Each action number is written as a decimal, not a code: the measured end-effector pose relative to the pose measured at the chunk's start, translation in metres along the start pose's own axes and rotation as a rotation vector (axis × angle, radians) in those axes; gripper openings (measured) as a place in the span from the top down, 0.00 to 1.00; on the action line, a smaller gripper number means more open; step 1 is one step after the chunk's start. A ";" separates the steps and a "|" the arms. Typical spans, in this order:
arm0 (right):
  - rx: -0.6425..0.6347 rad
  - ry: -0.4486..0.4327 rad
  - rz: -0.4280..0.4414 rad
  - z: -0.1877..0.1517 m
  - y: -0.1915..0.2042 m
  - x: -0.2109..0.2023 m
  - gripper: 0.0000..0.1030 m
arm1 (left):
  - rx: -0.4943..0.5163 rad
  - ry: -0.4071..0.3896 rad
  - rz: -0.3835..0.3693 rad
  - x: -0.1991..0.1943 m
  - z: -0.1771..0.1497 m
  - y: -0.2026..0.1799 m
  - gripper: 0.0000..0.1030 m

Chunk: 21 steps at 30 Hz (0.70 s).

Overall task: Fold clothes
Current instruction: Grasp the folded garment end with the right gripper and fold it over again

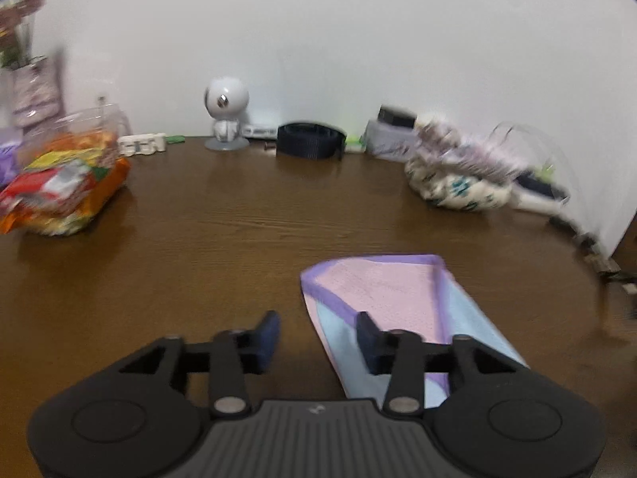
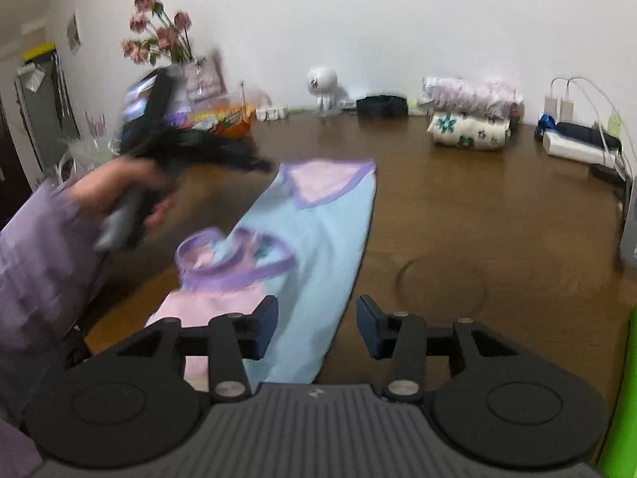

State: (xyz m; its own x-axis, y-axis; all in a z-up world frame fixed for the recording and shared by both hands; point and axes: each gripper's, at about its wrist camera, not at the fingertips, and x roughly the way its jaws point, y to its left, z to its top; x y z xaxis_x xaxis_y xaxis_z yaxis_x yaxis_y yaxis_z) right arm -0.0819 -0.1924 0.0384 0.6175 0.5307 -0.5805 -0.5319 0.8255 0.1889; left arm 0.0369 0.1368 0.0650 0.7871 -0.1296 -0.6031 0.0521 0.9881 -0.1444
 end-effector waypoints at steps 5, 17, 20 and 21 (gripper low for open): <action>0.056 0.030 0.180 0.010 -0.013 0.032 0.57 | -0.079 0.073 -0.244 -0.058 -0.052 -0.011 0.40; 0.118 -0.025 0.270 0.012 -0.005 0.035 0.96 | -0.105 0.027 -0.427 -0.059 -0.075 -0.039 0.91; 0.116 -0.054 0.202 0.020 -0.009 0.033 0.95 | -0.088 0.030 -0.397 -0.050 -0.065 -0.047 0.90; 0.111 -0.047 0.167 0.021 -0.010 0.037 0.94 | -0.090 0.058 -0.374 -0.044 -0.066 -0.047 0.88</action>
State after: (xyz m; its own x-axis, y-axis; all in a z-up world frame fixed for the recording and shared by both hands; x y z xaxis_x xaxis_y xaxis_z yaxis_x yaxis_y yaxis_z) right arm -0.0416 -0.1768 0.0318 0.5536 0.6683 -0.4970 -0.5635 0.7400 0.3673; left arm -0.0406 0.0902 0.0465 0.6880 -0.4865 -0.5385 0.2728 0.8610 -0.4294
